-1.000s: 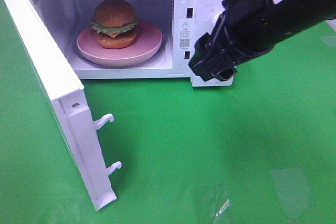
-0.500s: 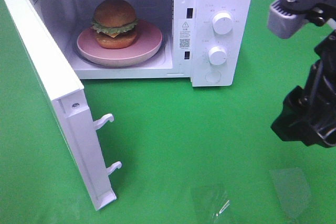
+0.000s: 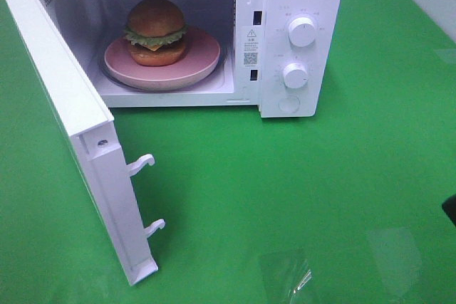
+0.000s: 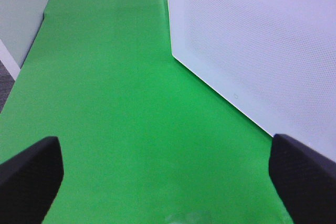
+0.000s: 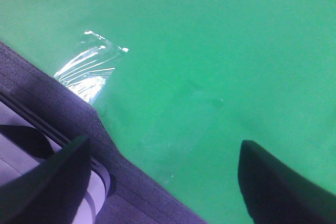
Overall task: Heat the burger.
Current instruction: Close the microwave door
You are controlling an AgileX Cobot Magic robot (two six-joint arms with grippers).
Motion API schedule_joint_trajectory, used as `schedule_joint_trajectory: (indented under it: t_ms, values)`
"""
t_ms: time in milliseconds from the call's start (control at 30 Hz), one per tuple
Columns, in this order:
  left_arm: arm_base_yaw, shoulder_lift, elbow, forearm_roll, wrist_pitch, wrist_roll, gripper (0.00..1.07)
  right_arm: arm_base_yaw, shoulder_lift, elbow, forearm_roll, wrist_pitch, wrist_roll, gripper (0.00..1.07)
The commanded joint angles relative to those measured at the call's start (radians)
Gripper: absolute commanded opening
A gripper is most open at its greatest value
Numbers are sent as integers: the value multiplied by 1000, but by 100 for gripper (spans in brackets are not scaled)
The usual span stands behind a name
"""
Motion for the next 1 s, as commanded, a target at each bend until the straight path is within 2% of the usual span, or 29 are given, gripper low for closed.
schedule_joint_trajectory:
  t_ms: [33,67,100,133,167,233,267,300,467,600,733,1000]
  values:
    - [0,-22,3,1,0,-7,100,-30,-44,39,2,5,26,76]
    - [0,-22,3,1,0,-7,100,-99,-80,64,3,1,36,76]
    - [0,-22,3,1,0,-7,100,-99,-80,64,3,1,36,76]
    - [0,-22,3,1,0,-7,100,-176,-118,85,2,1,36,76]
    - [0,-22,3,1,0,-7,100,-176,-118,85,2,1,36,76]
    - [0,-22,3,1,0,-7,100,-328,-220,115,-2,-7,35,76]
    - [0,-22,3,1,0,-7,100,-328,-220,115,-2,-7,35,76]
    - [0,-22,3,1,0,-7,100,-387,-282,129,-1,-22,36,76]
    - [0,-22,3,1,0,-7,100,-466,-397,165,10,-37,67,76]
    - [0,-22,3,1,0,-7,100,-555,-567,213,42,-62,62,76]
    - [0,-22,3,1,0,-7,100,-619,-679,214,41,-59,48,76]
    - [0,-22,3,1,0,-7,100,-658,-821,228,43,-39,48,76]
